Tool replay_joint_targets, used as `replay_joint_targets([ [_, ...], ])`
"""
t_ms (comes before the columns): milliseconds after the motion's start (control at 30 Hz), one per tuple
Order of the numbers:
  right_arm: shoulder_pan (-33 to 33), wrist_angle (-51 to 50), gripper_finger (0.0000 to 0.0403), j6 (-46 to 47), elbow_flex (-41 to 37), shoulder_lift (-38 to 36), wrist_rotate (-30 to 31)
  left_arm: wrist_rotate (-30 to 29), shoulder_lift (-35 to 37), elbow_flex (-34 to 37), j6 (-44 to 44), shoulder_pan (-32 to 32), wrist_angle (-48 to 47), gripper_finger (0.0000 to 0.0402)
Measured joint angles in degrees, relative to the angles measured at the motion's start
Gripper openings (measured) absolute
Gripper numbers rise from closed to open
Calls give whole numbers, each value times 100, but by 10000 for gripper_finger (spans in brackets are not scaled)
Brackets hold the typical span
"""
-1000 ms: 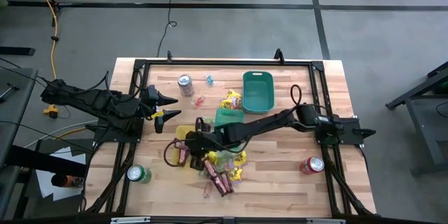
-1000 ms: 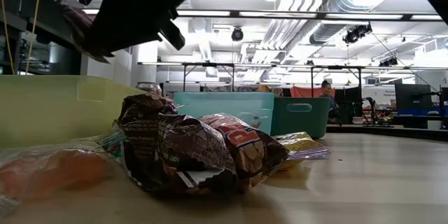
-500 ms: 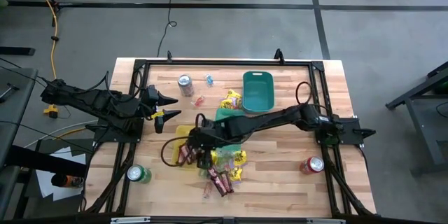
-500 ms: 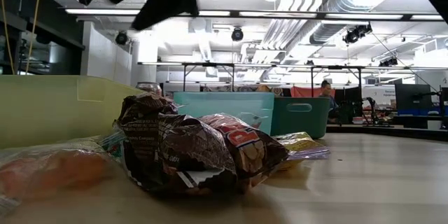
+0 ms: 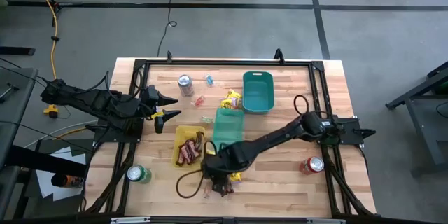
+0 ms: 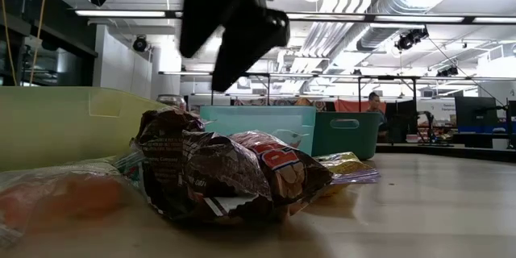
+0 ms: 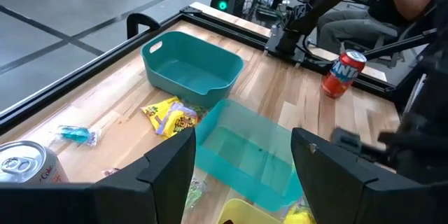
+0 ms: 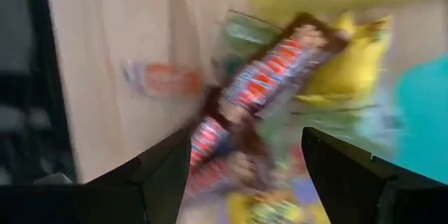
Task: Sort candy
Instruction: Put the brown chocolate bar into the yellow bin
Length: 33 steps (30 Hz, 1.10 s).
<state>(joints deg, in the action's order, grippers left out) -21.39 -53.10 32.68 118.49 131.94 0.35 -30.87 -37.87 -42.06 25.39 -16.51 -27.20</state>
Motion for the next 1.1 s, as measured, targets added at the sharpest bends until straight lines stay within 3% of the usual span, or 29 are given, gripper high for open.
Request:
replay_joint_targets([
  [167, -166, 970, 267, 1008, -388, 1, 439, 28, -2, 0, 0, -2, 0, 222],
  [333, -297, 864, 267, 1574, -403, 103, 1154, 28, 0, -2, -2, 0, -2, 222],
  [567, -269, 929, 260, 1865, -403, 334, 1104, 28, 3, 2, -2, -1, 61, 222],
  [700, -315, 927, 205, 1920, -403, 352, 1164, 25, 59, 2, 0, 0, 61, 222],
  [900, -348, 843, 25, 1721, -403, 336, 1144, -168, 134, 2, -15, -2, 252, 222],
  [1100, -341, 355, 22, 894, -163, -114, 1175, -202, 301, 2, -386, 0, 439, 222],
])
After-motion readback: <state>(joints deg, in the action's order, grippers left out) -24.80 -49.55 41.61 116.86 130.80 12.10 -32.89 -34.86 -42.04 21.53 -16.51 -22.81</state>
